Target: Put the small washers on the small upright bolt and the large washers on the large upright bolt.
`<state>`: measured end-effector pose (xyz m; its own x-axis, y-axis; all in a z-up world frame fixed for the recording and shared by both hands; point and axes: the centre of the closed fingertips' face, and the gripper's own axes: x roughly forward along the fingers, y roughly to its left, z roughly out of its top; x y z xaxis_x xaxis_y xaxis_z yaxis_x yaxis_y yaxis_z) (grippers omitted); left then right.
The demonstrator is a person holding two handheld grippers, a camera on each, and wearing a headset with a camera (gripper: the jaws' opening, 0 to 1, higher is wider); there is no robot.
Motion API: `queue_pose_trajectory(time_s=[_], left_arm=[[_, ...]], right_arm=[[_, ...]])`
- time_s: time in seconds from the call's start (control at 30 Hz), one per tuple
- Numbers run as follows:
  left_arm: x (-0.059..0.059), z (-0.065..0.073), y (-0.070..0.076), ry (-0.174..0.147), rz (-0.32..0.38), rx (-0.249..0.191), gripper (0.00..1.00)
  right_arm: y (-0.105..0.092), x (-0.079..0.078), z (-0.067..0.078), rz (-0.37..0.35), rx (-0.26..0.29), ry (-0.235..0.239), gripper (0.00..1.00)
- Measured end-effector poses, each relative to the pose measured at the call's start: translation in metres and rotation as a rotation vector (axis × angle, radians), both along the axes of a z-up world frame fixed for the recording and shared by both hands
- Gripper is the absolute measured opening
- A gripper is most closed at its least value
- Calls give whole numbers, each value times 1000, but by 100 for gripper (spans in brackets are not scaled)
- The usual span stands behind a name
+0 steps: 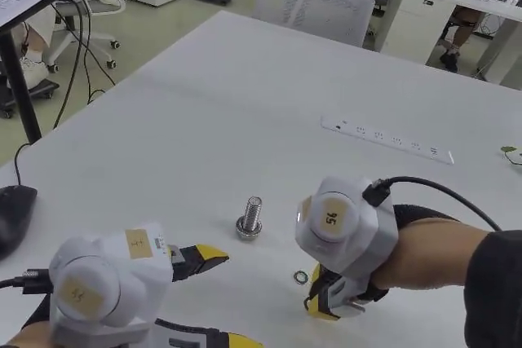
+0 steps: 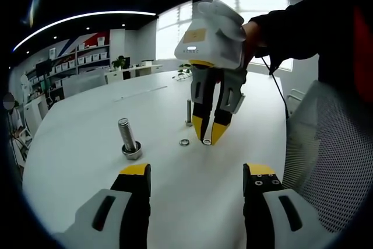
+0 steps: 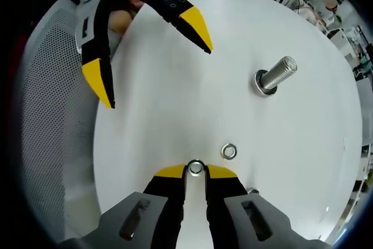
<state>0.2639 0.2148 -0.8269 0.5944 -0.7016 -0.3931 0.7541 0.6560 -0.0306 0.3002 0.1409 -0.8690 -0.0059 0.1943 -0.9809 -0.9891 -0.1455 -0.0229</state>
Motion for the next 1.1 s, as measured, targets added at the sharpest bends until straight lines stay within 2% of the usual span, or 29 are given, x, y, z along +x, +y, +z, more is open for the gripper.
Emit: queue_pose_trajectory(time_s=[0.57,1.1], left_arm=[[1,-1,-3,3,-14,3,63],[1,-2,-5,12,-31,11,63]], right_arm=[[-31,8,10,-80,-2,-10,13],[-63,22,18,-168,2,-27,13]])
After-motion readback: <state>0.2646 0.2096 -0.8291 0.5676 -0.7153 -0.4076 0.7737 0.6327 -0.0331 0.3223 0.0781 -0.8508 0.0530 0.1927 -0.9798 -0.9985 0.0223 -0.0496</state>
